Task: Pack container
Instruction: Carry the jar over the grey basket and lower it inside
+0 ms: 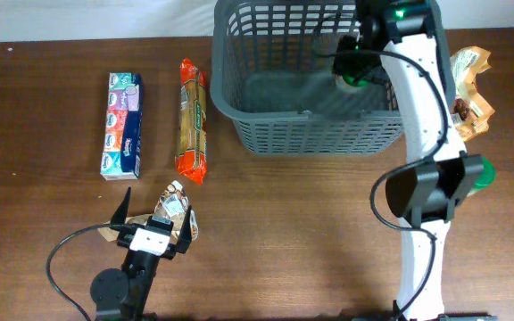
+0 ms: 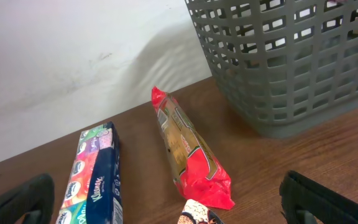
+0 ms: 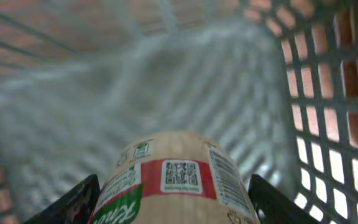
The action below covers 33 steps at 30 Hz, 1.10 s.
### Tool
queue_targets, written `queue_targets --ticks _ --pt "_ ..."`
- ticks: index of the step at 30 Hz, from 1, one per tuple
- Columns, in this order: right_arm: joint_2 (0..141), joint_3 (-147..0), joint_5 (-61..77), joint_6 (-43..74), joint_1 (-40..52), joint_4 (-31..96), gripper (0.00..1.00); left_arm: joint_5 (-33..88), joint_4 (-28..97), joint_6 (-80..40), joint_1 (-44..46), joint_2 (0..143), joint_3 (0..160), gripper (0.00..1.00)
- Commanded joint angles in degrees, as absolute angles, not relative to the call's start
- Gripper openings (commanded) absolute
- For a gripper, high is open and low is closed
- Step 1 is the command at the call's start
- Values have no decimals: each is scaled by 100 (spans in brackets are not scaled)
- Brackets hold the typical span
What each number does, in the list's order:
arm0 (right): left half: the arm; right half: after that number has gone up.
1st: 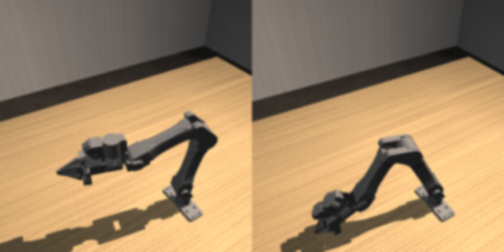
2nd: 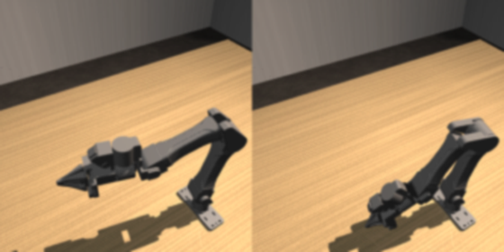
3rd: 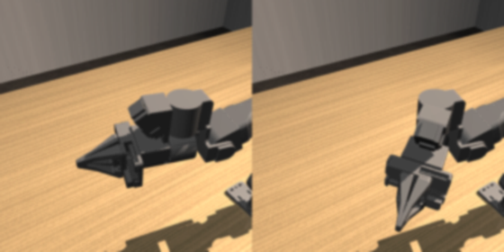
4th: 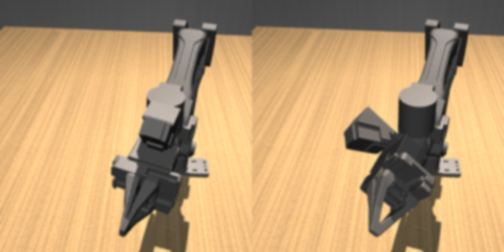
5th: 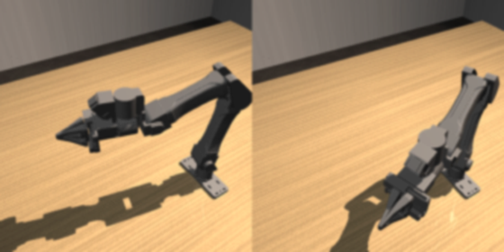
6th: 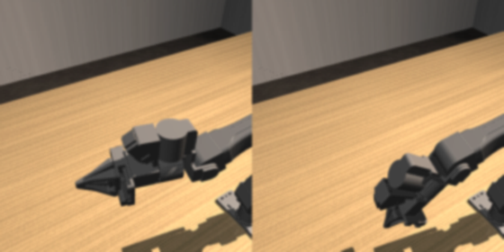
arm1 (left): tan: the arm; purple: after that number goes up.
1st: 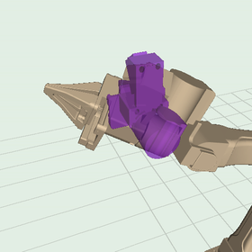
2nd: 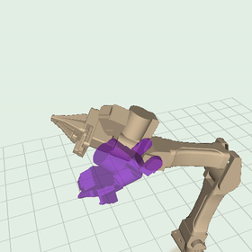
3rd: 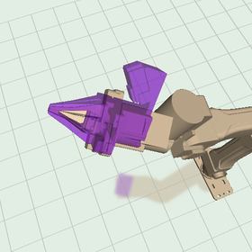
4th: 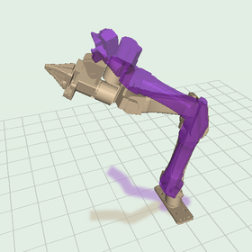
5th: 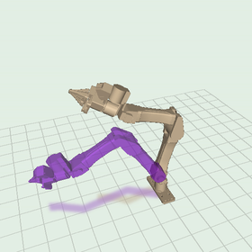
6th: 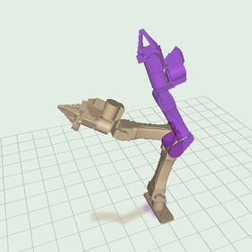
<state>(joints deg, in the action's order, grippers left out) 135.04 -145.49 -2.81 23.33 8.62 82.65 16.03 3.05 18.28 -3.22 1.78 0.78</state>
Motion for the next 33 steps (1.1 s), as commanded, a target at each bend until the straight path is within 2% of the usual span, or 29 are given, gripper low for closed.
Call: queue_targets --ticks 1,20,33 --pt "13749 -14615 -499 2274 773 8429 4 1625 331 1896 -298 204 51 99" --pt "14022 -14453 -261 2276 731 9216 5 1625 333 1896 -298 204 51 99" --pt "14376 -14453 -259 2209 718 9194 7 1625 331 1894 -298 204 51 99"
